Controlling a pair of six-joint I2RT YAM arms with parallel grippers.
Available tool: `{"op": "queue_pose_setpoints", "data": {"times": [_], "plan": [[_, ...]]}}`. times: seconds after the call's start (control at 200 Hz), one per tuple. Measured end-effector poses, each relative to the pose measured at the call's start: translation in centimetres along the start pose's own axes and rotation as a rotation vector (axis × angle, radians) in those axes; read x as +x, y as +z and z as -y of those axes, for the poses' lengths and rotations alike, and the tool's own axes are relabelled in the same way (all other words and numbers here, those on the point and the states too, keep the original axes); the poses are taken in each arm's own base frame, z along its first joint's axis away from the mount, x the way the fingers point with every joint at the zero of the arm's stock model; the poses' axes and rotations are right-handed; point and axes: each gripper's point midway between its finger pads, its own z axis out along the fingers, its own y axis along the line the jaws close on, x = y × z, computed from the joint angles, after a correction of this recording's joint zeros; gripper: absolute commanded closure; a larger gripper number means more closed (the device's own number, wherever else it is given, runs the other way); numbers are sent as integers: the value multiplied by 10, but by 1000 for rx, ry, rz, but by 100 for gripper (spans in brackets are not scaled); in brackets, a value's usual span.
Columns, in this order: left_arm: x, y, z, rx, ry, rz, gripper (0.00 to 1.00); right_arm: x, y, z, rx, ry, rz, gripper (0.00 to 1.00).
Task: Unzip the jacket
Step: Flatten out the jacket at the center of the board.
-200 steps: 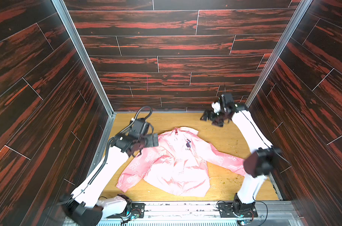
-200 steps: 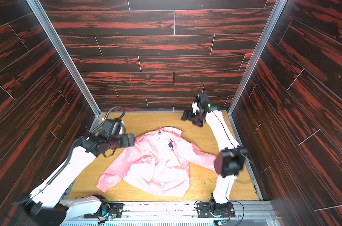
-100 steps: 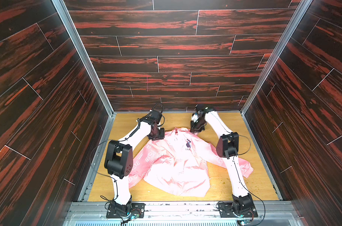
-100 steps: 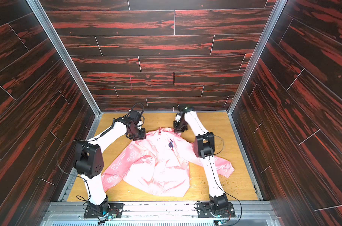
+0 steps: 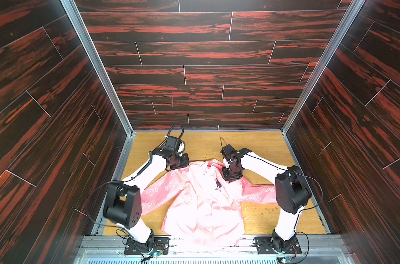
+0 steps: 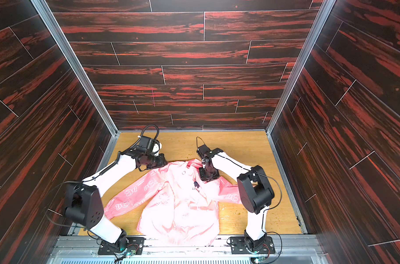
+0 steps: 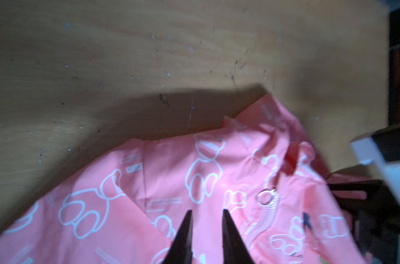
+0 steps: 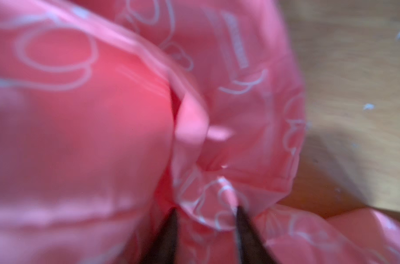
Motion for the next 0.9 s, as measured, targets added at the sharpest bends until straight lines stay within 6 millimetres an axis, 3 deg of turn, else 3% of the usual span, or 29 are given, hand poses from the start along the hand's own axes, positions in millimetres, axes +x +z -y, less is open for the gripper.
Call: {"op": "queue_pose_setpoints", "data": {"times": [0.06, 0.095, 0.195, 0.261, 0.331, 0.421, 0.516, 0.691, 0.787, 0.902], "plan": [[-10, -12, 5, 0, 23, 42, 40, -18, -14, 3, -22, 20, 44, 35], [-17, -18, 7, -3, 43, 65, 35, -35, -27, 5, -50, 39, 84, 26], [-33, -28, 12, -13, 94, 118, 28, -96, -71, 9, -133, 65, 223, 25], [-38, -32, 13, -21, 117, 136, 27, -138, -91, 10, -183, 54, 303, 29], [-43, -34, 14, -26, 135, 144, 27, -174, -92, 5, -228, 11, 343, 34], [-49, -33, 16, -26, 149, 150, 27, -198, -65, -7, -258, -78, 322, 36], [-50, -28, 15, -30, 157, 140, 28, -191, -22, -18, -271, -162, 236, 36], [-42, -25, 11, -45, 172, 106, 28, -140, 38, -28, -310, -277, 65, 36], [-39, -25, 9, -50, 176, 92, 28, -116, 56, -25, -330, -313, 10, 36], [-38, -25, 8, -54, 180, 89, 28, -102, 58, -25, -348, -362, 7, 36]]}}
